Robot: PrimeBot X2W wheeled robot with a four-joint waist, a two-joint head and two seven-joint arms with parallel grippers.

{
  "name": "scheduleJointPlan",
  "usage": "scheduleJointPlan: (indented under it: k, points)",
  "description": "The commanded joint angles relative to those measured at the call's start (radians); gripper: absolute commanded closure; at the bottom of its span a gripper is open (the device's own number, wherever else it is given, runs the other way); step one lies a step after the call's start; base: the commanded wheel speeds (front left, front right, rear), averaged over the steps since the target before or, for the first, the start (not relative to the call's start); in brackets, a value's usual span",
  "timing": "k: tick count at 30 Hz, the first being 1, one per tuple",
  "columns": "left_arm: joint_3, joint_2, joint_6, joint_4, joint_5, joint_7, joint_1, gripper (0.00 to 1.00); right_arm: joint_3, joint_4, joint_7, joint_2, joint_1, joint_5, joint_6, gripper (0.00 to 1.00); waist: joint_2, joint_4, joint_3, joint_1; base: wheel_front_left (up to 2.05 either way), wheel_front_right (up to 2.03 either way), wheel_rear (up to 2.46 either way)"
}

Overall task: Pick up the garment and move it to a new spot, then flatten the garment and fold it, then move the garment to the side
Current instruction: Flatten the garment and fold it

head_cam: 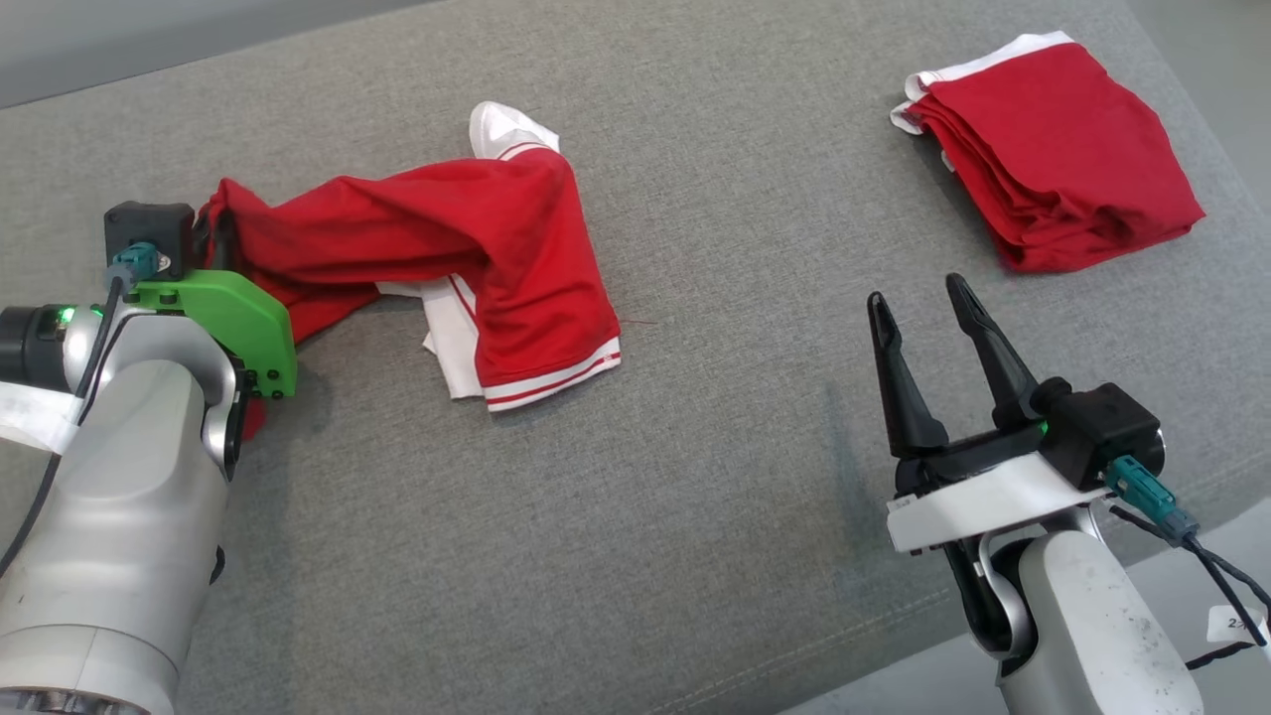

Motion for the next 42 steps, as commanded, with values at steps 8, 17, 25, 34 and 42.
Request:
scheduleJointPlan:
  k: [8,17,25,34,42]
  points:
    - [0.022,-0.004,-0.002,0.042,-0.026,-0.05,-0.033,0.0,-0.012,0.002,-0.004,-0.003,0.005,-0.001,0.0,0.0,0.0,0.006,-0.015,-0.0001,0.0,0.0,0.0]
    - [0.073,-0.051,-0.016,-0.137,-0.04,-0.056,0.098,0.0,0.01,0.054,-0.004,-0.003,0.051,-0.009,0.0,0.0,0.0,0.152,-0.13,-0.0001,0.0,0.0,0.0]
    - [0.084,-0.115,-0.026,-0.341,-0.01,-0.056,0.294,0.0,0.04,0.138,-0.003,-0.003,0.05,-0.015,0.0,0.0,0.0,0.289,-0.181,-0.0001,0.0,0.0,0.0]
    - [0.116,-0.173,-0.005,-0.585,0.011,-0.056,0.55,0.0,0.136,0.342,0.005,-0.003,-0.038,-0.077,0.0,0.0,0.0,0.4,-0.194,-0.0001,0.0,0.0,0.0]
    - [0.133,-0.198,0.015,-0.742,0.023,-0.056,0.699,0.0,0.117,0.505,-0.002,-0.004,-0.144,-0.107,0.0,0.0,0.0,0.462,-0.183,-0.0001,0.0,0.0,0.0]
